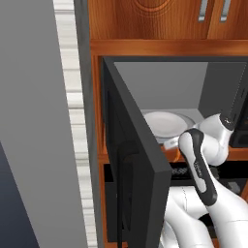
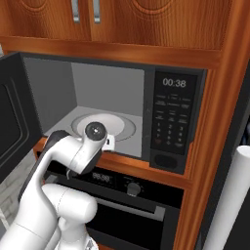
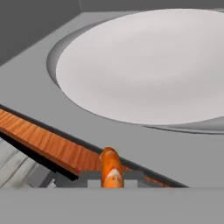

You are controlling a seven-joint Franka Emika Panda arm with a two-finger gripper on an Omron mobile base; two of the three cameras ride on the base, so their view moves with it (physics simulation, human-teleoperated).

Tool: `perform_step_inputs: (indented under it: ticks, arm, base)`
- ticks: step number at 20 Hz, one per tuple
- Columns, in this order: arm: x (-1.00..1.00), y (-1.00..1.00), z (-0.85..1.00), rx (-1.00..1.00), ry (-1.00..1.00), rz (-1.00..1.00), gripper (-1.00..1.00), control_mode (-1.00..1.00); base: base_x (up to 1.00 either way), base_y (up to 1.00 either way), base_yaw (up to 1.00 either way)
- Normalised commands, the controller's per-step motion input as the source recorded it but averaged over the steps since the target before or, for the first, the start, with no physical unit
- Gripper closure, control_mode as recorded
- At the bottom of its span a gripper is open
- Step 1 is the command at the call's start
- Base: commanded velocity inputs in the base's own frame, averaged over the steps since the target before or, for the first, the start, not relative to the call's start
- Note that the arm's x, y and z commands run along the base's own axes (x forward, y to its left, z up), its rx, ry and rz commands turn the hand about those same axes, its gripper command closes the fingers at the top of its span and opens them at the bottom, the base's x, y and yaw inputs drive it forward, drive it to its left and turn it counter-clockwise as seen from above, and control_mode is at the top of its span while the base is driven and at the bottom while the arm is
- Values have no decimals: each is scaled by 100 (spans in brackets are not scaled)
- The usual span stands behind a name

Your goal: Transport the shrimp from the fridge to the microwave and turn on the microwave.

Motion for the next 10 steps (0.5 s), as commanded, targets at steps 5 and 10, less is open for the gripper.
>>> perform_step_inputs:
  ticks: [5, 10]
  arm:
    - [7, 0, 22, -1, -17, -1, 100, -100]
    - [22, 0, 45, 0, -11, -4, 100, -100]
  base:
    - [0, 0, 0]
    - [0, 0, 0]
